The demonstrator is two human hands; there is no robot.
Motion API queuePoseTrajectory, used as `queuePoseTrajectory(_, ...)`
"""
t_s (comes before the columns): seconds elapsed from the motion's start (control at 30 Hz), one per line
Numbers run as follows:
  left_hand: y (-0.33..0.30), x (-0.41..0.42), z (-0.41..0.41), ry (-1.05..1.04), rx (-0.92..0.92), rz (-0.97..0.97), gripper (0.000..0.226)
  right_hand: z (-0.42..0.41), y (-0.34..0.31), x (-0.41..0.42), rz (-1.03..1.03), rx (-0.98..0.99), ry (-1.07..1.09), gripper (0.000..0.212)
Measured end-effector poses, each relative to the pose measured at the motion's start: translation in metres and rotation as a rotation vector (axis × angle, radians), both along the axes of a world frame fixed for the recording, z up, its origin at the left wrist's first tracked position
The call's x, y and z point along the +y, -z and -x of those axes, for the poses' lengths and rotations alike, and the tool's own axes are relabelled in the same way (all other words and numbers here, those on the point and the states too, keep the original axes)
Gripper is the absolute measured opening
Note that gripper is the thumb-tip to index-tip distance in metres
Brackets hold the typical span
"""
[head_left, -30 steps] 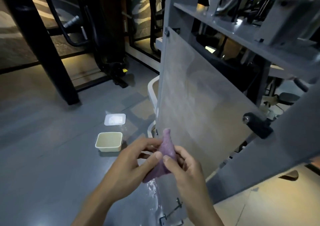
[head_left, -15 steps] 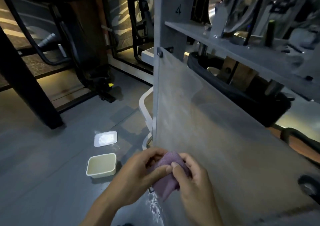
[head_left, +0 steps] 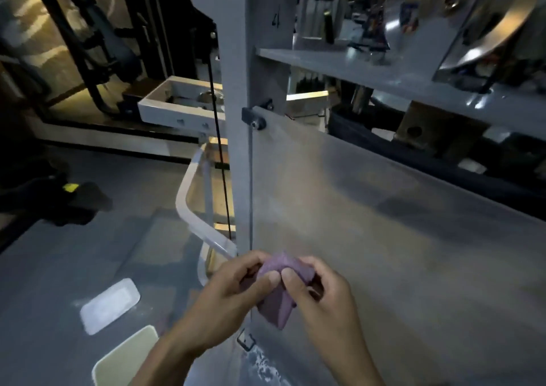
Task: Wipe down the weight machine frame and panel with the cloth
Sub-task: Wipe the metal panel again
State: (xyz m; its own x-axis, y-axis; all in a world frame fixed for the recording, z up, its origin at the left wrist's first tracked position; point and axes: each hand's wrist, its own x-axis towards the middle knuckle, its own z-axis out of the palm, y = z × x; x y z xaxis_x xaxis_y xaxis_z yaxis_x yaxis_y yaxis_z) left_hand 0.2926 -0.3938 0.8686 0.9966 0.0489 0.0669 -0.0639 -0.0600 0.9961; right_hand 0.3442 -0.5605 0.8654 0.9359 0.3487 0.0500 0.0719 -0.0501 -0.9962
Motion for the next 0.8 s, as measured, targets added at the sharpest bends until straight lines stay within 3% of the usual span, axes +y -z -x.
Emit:
queuePoseTrajectory(0.1, 0.002, -0.004, -0.013, -0.047, -0.016, 0.019, 0.007, 0.0, -0.004, 0.0, 0.009, -0.014, 0.097, 0.011)
queuePoseTrajectory(0.23, -0.002, 0.018, -0.034, -0.36, -0.102, -0.043, 0.006, 0.001, -0.015, -0.013, 0.019, -0.112, 0.268, 0.001)
queuePoseTrajectory(0.37, -0.012, 0.059, -0.06, -0.585, -0.183, -0.161, 0.011, 0.005, -0.025, -0.033, -0.029, -0.134, 0.403, 0.013)
queuePoseTrajectory(0.47, -0.008, 0.071, -0.072, -0.613, -0.153, -0.304, 0.015, 0.011, -0.02, -0.041, -0.014, -0.112, 0.464, 0.011)
queuePoseTrajectory(0.63, 0.003, 0.055, -0.073, -0.646, -0.146, -0.299, 0.017, 0.018, -0.015, -0.043, 0.041, -0.112, 0.515, 0.019)
queuePoseTrajectory(0.8, -0.008, 0.041, -0.091, -0.704, -0.383, -0.318, 0.013, 0.017, -0.022, -0.045, 0.055, -0.147, 0.567, 0.02)
